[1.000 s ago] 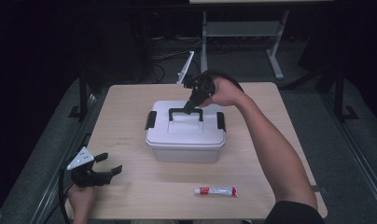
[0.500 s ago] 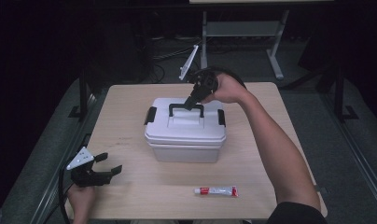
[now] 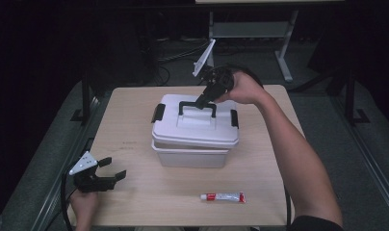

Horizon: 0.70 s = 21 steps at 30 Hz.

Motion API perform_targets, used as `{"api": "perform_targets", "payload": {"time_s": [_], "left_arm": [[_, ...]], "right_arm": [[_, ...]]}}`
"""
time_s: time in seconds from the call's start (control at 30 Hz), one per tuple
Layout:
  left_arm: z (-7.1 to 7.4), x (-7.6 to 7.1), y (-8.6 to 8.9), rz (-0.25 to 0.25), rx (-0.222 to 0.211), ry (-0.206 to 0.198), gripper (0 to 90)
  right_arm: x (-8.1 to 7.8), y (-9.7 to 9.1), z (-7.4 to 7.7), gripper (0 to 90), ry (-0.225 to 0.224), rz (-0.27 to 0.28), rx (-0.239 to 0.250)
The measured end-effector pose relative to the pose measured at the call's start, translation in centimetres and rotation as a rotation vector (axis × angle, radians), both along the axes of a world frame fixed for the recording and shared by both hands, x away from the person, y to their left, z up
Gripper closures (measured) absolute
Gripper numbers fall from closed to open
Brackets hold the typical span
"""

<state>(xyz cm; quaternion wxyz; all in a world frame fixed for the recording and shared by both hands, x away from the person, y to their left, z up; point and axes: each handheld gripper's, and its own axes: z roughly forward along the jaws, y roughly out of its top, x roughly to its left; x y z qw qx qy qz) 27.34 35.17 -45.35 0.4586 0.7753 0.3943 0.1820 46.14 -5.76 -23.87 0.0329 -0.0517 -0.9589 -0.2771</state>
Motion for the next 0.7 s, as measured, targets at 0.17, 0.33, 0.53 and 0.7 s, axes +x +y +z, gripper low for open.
{"api": "perform_targets", "payload": {"time_s": [0.17, 0.33, 0.53, 0.7], "left_arm": [[0.1, 0.0, 0.0, -0.004, 0.007, -0.001, 14.3], [0.1, 0.0, -0.1, -0.001, 0.0, -0.002, 14.3], [0.1, 0.0, 0.0, 0.002, -0.004, -0.002, 14.3], [0.1, 0.0, 0.1, 0.004, -0.004, -0.005, 14.3]], "right_arm": [[-1.1, -2.6, 0.8, 84.4, -0.019, -0.041, 0.012], [-1.8, -4.5, 1.1, 84.5, -0.026, -0.075, 0.01], [-2.7, -7.2, 1.5, 84.5, -0.035, -0.126, 0.017], [-3.5, -9.1, 1.8, 84.4, -0.044, -0.162, 0.015]]}}
